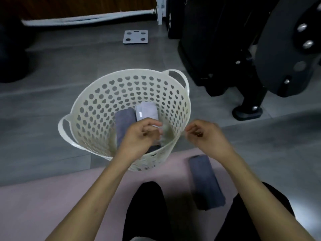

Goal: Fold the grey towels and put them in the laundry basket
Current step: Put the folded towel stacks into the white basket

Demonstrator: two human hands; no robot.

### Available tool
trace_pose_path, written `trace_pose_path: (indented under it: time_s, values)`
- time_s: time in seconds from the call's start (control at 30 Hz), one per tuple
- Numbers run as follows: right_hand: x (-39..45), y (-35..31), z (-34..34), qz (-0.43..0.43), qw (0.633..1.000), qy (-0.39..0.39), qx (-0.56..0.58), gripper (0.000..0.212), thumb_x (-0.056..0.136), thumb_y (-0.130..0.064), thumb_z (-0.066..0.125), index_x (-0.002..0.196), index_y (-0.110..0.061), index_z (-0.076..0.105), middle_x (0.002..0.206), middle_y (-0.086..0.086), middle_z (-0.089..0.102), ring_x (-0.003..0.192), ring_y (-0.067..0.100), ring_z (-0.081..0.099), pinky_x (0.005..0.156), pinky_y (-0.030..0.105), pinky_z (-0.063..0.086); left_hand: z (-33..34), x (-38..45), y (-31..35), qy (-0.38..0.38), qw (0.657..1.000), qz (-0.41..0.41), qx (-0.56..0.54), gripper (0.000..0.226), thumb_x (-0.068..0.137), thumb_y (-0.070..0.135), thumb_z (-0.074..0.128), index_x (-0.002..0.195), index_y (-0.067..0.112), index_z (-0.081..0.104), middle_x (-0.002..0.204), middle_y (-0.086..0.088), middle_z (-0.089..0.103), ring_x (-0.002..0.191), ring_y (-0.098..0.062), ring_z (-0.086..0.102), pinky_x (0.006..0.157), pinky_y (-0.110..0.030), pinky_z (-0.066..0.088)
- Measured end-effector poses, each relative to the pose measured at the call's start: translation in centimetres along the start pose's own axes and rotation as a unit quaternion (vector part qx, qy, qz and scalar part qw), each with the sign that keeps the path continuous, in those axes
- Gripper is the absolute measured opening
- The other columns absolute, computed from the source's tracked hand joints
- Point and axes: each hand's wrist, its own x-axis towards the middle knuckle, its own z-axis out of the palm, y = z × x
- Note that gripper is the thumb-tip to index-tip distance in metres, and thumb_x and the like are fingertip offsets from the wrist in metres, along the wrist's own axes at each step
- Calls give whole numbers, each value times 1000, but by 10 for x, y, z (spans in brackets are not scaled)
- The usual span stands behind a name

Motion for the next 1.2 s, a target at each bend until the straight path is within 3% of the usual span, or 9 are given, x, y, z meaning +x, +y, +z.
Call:
trace_pose_path:
  time_s: [0.2, 0.3, 0.4, 0.57, 0.63, 0.73, 0.8, 0.87, 1.2]
  values:
    - [-54, 114, -23, 121, 992, -15, -25, 13, 82, -4, 68, 87, -16, 68, 84, -7, 69, 80, 8, 66, 76, 16, 50, 103, -23, -19, -102, 994, -7, 38, 23, 86, 1, 64, 93, 23, 67, 80, -4, 74, 74, -13, 69, 72, -22, 52]
    - [-72, 165, -27, 160, 987, -17, -27, 15, 82, -4, 66, 86, -18, 68, 85, -7, 68, 82, 9, 64, 72, 5, 44, 151, -13, -72, -111, 989, -76, 61, 20, 88, -2, 61, 92, 16, 66, 72, -8, 69, 60, -1, 62, 60, -13, 47]
    - [-95, 207, -28, 197, 980, -17, -24, 14, 83, -1, 63, 94, -8, 69, 87, -1, 67, 86, 13, 62, 74, 10, 41, 197, -2, -140, -91, 977, -179, 78, 16, 87, -7, 60, 97, 4, 65, 71, -3, 63, 47, 5, 56, 50, -11, 43]
    - [-119, 246, -33, 212, 972, -61, -82, 19, 84, -8, 60, 101, -6, 69, 106, 5, 70, 99, 26, 63, 85, 27, 49, 262, 17, -222, -73, 938, -327, 91, 13, 86, 10, 68, 80, 19, 61, 81, -11, 64, 77, -24, 59, 63, -33, 50]
    - [-127, 258, -37, 219, 971, -59, -74, 21, 85, -8, 59, 104, -8, 68, 106, 4, 70, 99, 23, 64, 82, 21, 46, 280, 20, -248, -45, 929, -360, 77, 10, 83, 16, 72, 88, 12, 63, 87, -13, 67, 81, -27, 63, 72, -40, 57]
    - [-143, 278, -44, 256, 960, -69, -88, 25, 87, -10, 58, 110, -14, 65, 106, 3, 69, 99, 22, 63, 83, 20, 45, 302, 19, -283, 4, 909, -415, 29, 65, 65, 38, 82, 119, 12, 59, 114, -9, 67, 100, -30, 65, 86, -47, 57]
    - [-155, 288, -48, 275, 954, -86, -82, 23, 88, -13, 61, 110, -15, 64, 100, 3, 67, 94, 22, 63, 79, 22, 46, 312, 21, -301, 57, 914, -401, 22, 79, 61, 39, 85, 128, 10, 53, 122, -6, 63, 109, -29, 62, 94, -45, 53]
    - [-165, 294, -50, 283, 951, -99, -75, 21, 89, -15, 63, 110, -16, 62, 96, 3, 64, 89, 21, 62, 74, 23, 47, 319, 19, -282, 87, 913, -397, 30, 70, 68, 31, 85, 126, 6, 54, 121, -9, 64, 108, -30, 62, 94, -44, 52]
    - [-153, 273, -45, 234, 968, -85, -45, 22, 92, -19, 61, 114, -18, 60, 102, 0, 66, 85, 15, 60, 73, 17, 45, 303, 10, -184, 51, 963, -216, 156, 39, 81, 25, 72, 107, 6, 51, 101, -8, 61, 93, -24, 60, 72, -27, 43]
